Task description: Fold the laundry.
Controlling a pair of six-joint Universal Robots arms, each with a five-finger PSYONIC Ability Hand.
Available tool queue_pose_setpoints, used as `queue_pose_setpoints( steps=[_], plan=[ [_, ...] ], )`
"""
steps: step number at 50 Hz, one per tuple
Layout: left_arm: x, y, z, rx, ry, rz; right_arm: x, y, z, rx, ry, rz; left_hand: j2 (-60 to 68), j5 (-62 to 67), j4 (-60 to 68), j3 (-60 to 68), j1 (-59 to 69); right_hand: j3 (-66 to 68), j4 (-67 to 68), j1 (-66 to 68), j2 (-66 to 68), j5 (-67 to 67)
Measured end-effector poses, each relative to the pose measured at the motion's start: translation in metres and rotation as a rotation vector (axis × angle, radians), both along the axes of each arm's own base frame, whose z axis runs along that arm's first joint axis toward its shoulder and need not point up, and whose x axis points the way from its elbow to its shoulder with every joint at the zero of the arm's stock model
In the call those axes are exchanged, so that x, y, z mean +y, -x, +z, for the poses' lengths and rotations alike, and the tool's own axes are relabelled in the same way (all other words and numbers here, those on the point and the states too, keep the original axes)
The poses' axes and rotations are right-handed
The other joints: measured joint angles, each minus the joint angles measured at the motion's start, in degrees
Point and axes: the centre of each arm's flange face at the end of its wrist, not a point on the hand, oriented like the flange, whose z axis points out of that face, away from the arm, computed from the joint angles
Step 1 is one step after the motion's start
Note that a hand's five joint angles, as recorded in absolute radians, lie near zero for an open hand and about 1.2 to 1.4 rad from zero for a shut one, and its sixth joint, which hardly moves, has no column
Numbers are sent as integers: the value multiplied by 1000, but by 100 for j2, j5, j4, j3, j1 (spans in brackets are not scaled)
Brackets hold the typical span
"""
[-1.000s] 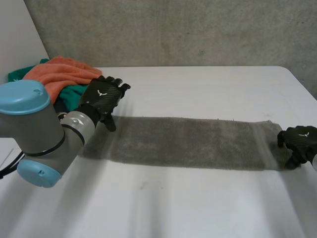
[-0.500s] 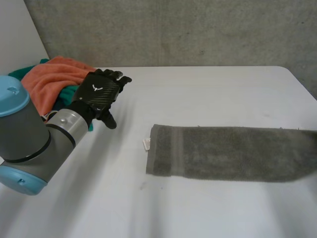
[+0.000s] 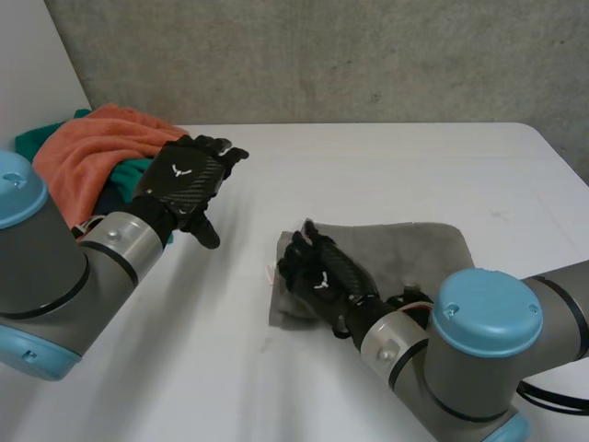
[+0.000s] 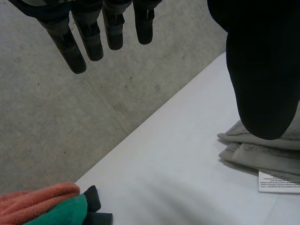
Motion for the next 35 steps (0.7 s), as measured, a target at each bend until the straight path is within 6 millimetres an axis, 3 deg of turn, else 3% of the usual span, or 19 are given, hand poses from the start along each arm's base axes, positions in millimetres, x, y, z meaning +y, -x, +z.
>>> queue_pose_setpoints(
  steps=[4,7,8,9,13,16,19,22,25,28,31,35],
  plan=[
    [2,3,1,2,6,-11,-15,17,15,-67,-39,-157,0,0,0,0,0,-143,-155,-14,-69,-52],
    [5,8,3,5,14,-26,-28,43,27,-128,-104,-291,0,0,0,0,0,-143,-155,-14,-69,-53],
    [6,10,3,7,17,-33,-30,49,27,-135,-123,-317,0,0,0,0,0,-143,-155,-14,-69,-53],
    [8,12,4,8,20,-41,-34,68,27,-153,-187,-390,0,0,0,0,0,-143,-155,-14,-69,-52],
    [12,17,5,12,28,-59,-39,100,20,-155,-305,-505,0,0,0,0,0,-87,-99,29,-17,-2],
    [16,22,4,13,28,-75,-48,128,5,-120,-382,-604,0,0,0,0,0,1720,1702,1852,1777,1769],
    [19,24,3,12,26,-86,-60,146,-6,-80,-385,-664,0,0,0,0,0,4416,4405,4264,4529,4363],
    [21,26,3,12,24,-92,-75,154,-5,-69,-298,-682,0,0,0,0,0,5355,5366,5016,5423,5318],
    [23,27,3,12,24,-95,-85,147,13,-103,-141,-648,0,0,0,0,0,5477,5517,5016,5461,5380],
    [24,26,4,13,26,-94,-81,123,41,-174,15,-552,0,0,0,0,0,5477,5530,5016,5461,5408],
    [25,26,6,14,30,-92,-61,88,59,-244,81,-409,0,0,0,0,0,5477,5531,5016,5462,5448],
    [28,24,8,16,33,-90,-24,45,49,-262,18,-206,0,0,0,0,0,5477,5531,5016,5461,5462]
  ],
)
